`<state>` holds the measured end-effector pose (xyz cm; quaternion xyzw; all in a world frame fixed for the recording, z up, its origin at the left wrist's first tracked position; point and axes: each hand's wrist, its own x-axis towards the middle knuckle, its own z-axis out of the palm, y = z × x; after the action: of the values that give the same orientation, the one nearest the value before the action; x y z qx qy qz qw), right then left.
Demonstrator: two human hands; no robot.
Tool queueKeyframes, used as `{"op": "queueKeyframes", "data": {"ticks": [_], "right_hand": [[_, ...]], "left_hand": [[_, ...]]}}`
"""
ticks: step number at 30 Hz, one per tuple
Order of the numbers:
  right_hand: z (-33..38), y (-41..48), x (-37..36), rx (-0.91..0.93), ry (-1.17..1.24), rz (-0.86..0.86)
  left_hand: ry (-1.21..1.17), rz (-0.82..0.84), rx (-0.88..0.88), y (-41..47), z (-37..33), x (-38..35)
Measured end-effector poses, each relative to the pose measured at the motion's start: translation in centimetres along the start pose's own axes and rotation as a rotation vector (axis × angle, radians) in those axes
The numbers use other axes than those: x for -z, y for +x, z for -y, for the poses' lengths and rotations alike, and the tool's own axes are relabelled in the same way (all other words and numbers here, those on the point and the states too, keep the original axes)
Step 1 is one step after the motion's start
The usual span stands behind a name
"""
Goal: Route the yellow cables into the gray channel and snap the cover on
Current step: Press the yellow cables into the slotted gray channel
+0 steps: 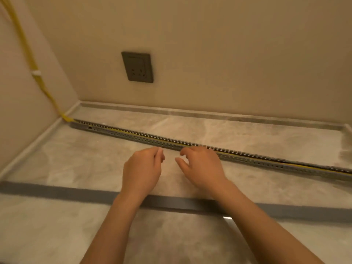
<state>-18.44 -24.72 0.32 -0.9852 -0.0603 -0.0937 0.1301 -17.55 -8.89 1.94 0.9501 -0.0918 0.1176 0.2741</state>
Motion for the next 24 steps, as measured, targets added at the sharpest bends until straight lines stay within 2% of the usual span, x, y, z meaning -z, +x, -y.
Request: {"op": "queueKeyframes", "data": {"ticks": [7,13,17,21,24], "right_hand": [[10.9,3.5,-4.0,-0.102,0.011,0.019],[16.1,5.1,-6.8,-0.154,-0.005,0.044],[18.1,6.6,-8.0,-0.120,0.008,0.036],[18.5,8.9,-8.6,-0.066,0.011,-0.004],[18.0,10.9,-9.1,-0.082,-0.044,0.056]], "left_hand": [[-0.019,0.099,-0.081,1.2,10.7,4.9],[-0.077,0.146,-0.126,3.7,17.3,6.5],[0.002,0.102,-0.086,7.8,21.7,7.5],[0.179,0.182,0.003,12.4,25.4,7.8],[0.290,0.262,-0.007,14.8,27.3,7.8]]}}
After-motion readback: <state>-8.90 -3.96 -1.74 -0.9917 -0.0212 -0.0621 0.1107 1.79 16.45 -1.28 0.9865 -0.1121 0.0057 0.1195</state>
